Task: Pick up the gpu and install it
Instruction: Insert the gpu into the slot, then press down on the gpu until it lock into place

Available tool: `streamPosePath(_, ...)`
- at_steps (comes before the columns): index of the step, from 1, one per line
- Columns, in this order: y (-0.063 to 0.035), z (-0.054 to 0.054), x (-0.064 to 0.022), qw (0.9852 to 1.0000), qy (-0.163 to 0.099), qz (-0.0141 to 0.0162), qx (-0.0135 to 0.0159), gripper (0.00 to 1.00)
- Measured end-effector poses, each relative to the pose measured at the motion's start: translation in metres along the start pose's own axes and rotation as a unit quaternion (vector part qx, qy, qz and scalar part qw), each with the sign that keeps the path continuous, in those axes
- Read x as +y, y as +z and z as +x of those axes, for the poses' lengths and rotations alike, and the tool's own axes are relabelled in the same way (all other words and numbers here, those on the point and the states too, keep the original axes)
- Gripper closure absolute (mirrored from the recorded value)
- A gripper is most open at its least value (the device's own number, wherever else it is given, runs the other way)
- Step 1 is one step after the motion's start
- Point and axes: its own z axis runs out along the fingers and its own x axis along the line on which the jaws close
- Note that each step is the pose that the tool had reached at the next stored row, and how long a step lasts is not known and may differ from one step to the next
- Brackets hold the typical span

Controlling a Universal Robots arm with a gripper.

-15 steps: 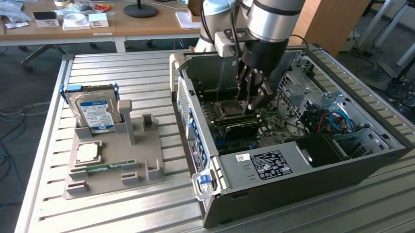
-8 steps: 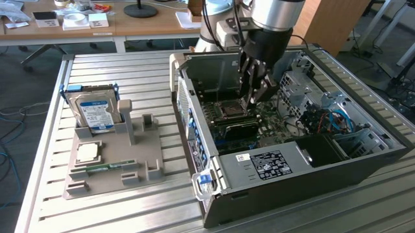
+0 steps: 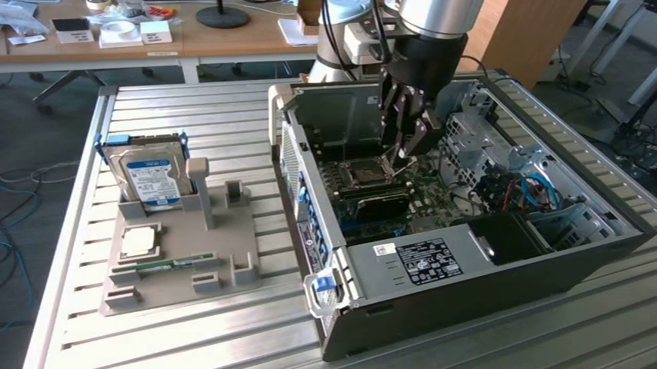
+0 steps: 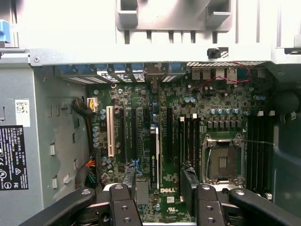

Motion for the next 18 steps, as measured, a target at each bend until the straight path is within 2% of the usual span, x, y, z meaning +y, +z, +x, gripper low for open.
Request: streamPosePath(18, -0.0033, 0.0, 0.0, 1.0, 0.0, 0.0, 0.0001, 0.49)
